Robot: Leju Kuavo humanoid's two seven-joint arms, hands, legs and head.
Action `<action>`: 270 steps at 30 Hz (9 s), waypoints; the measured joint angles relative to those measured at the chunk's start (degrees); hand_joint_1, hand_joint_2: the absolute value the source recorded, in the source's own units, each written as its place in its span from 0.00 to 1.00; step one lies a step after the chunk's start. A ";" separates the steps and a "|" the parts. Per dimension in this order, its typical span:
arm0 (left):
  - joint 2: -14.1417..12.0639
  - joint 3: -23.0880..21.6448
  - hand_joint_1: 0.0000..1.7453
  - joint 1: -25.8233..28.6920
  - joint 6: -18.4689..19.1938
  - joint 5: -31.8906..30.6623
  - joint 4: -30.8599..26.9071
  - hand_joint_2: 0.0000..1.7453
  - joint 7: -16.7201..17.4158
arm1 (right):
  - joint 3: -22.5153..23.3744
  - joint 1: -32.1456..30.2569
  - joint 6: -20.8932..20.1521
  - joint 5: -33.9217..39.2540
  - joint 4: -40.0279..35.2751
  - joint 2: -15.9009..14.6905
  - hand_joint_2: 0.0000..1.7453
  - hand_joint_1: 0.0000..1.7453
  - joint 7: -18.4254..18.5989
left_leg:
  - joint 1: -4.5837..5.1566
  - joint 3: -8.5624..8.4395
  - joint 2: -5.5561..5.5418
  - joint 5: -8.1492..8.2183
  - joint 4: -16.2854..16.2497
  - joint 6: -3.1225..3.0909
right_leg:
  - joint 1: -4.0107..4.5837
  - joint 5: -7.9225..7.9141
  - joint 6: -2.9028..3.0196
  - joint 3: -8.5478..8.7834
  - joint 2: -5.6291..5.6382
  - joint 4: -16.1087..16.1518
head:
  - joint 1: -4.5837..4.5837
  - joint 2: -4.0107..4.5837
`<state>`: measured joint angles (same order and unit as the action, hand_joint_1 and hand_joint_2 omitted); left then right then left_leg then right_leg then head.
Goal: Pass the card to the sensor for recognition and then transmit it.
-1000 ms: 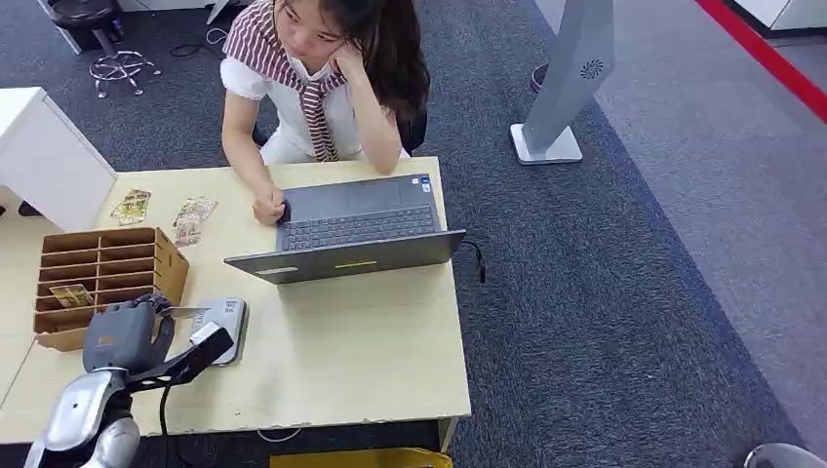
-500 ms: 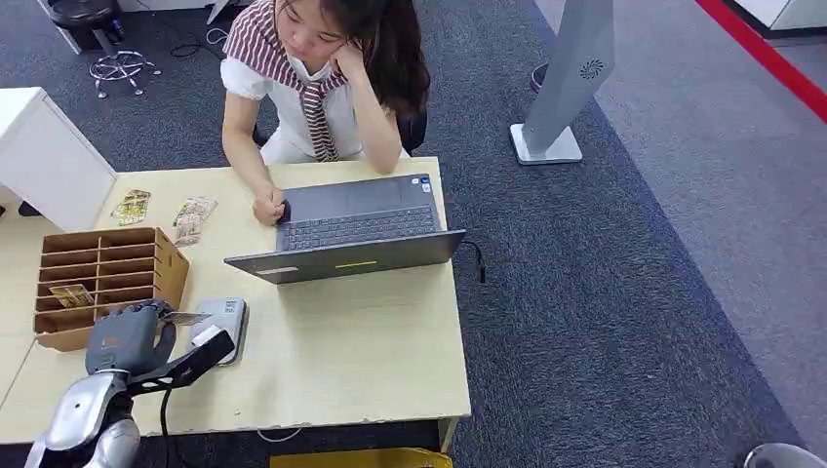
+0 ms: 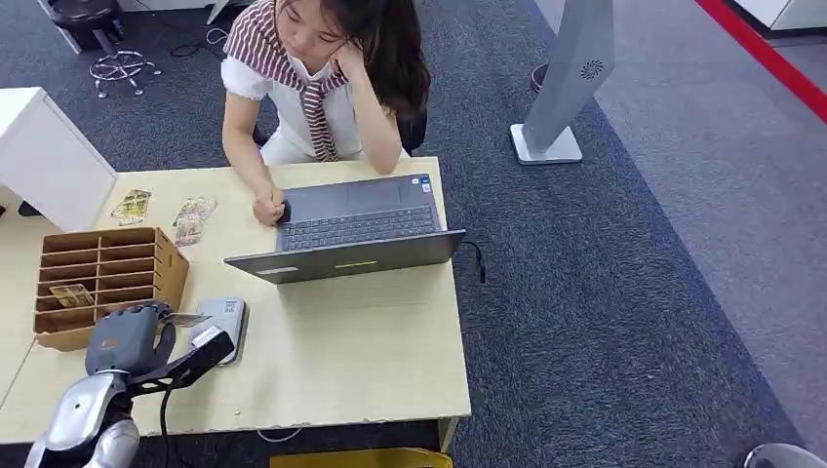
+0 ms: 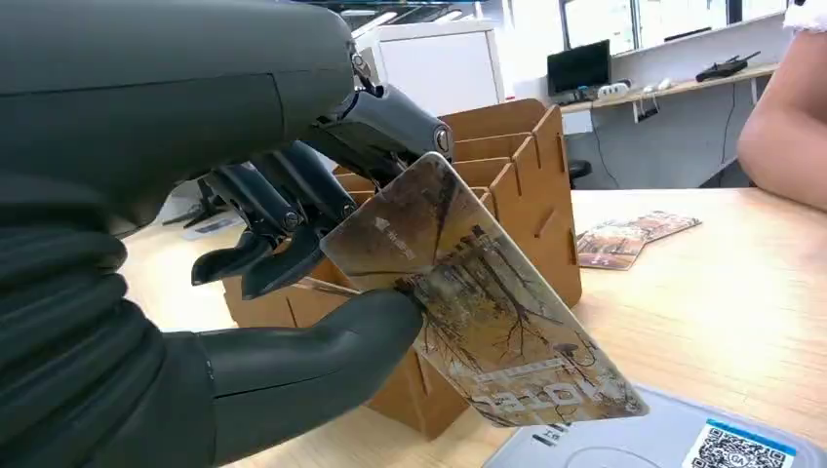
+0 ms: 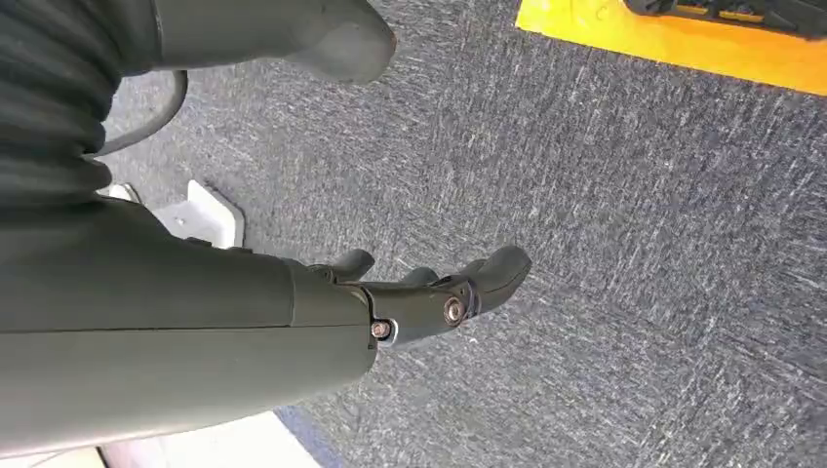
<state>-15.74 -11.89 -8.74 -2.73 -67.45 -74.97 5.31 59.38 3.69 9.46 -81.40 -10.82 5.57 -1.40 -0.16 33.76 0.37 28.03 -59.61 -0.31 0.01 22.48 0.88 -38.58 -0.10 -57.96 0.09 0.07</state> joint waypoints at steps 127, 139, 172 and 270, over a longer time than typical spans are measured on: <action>-3.80 9.16 0.00 23.09 -21.36 -1.86 -17.70 1.00 -5.99 | 1.68 -0.36 2.34 2.95 0.11 -0.09 1.00 0.00 3.15 | 0.01 -0.15 0.16 0.42 0.05 -0.05 | -0.07 0.43 -0.17 0.09 0.17 -0.05 | -0.09 0.02; -0.68 16.20 0.00 19.26 -25.77 -0.31 -10.36 1.00 -8.37 | 1.68 -0.22 2.08 1.99 0.11 -0.09 1.00 0.00 2.97 | 0.01 -0.15 0.11 0.41 0.06 -0.05 | -0.06 0.43 -0.17 0.10 0.14 -0.05 | -0.07 0.00; 1.33 19.91 0.00 -0.17 -26.43 -3.32 12.17 1.00 -9.57 | 0.26 0.24 1.22 -0.09 0.11 -0.09 1.00 0.00 2.69 | 0.02 -0.19 -0.04 0.31 0.04 -0.08 | -0.06 0.38 -0.14 0.11 -0.01 -0.05 | -0.07 0.02; 0.63 5.84 1.00 -19.45 -21.14 -7.65 11.70 1.00 -6.67 | -0.83 0.36 0.02 -0.81 0.09 -0.11 1.00 0.00 0.50 | 0.02 -0.16 0.02 0.05 0.03 0.01 | -0.04 0.08 0.06 0.07 -0.03 -0.04 | -0.11 0.02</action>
<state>-15.10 -6.05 -28.18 -23.87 -75.10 -63.27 -1.36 58.55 4.05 9.49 -82.20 -10.73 5.46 -0.90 -0.13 33.60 0.39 28.08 -59.58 -0.29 -0.03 22.56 0.94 -38.51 -0.14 -58.01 -0.02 0.09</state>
